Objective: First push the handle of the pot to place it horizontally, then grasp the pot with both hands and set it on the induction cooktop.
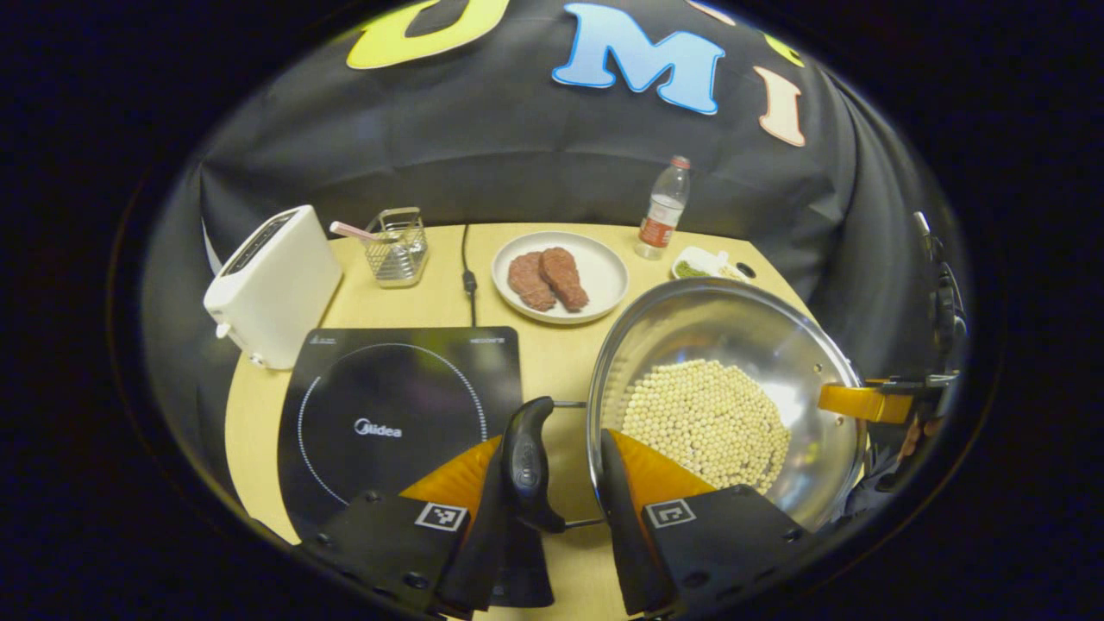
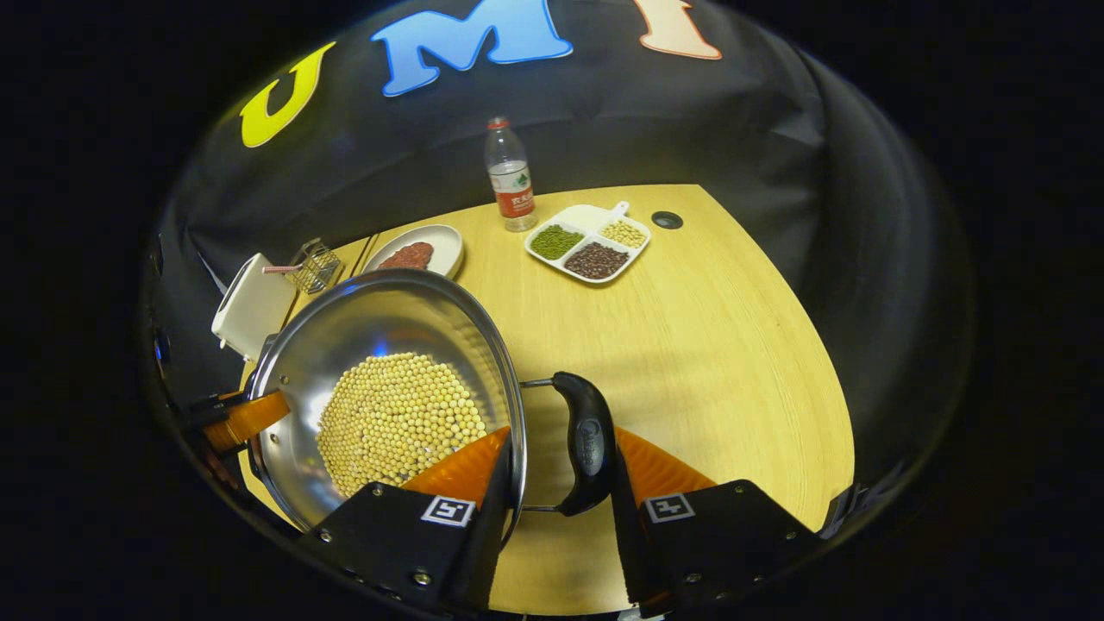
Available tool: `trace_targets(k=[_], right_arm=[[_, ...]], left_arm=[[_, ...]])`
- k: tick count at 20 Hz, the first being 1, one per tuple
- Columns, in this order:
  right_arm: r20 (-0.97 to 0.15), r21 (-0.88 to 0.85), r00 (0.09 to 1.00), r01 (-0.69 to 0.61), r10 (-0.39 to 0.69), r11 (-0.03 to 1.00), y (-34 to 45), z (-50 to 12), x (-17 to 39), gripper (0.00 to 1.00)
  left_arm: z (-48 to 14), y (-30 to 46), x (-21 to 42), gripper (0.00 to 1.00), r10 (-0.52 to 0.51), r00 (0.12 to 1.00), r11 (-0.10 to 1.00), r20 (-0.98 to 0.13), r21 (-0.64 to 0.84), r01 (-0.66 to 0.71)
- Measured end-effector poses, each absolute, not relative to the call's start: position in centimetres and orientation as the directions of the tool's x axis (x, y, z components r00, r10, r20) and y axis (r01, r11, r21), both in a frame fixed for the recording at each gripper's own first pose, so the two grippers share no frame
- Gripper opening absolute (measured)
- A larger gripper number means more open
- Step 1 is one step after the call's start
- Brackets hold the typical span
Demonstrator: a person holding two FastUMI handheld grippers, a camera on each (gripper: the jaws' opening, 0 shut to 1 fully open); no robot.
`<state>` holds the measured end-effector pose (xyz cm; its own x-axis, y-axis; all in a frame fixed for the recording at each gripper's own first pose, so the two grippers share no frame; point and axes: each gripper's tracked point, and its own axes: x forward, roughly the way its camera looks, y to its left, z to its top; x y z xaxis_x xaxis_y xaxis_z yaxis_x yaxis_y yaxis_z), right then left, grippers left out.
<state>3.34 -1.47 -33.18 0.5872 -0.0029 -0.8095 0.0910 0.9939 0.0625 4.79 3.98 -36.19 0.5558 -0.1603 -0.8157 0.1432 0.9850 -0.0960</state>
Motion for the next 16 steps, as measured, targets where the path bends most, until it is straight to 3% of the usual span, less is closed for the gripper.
trace_targets(k=[8,16], right_arm=[[-0.802,0.069,0.597,0.039,0.032,0.997,5.9,-33.0,4.5,0.57],[-0.805,0.065,0.592,0.013,0.045,0.998,12.0,-33.4,5.8,0.57]], left_arm=[[-35.3,11.8,4.7,0.58,-0.125,0.560,0.992,-0.819,-0.087,0.094],[-35.5,18.0,5.7,0.61,-0.104,0.555,0.994,-0.825,-0.077,0.072]])
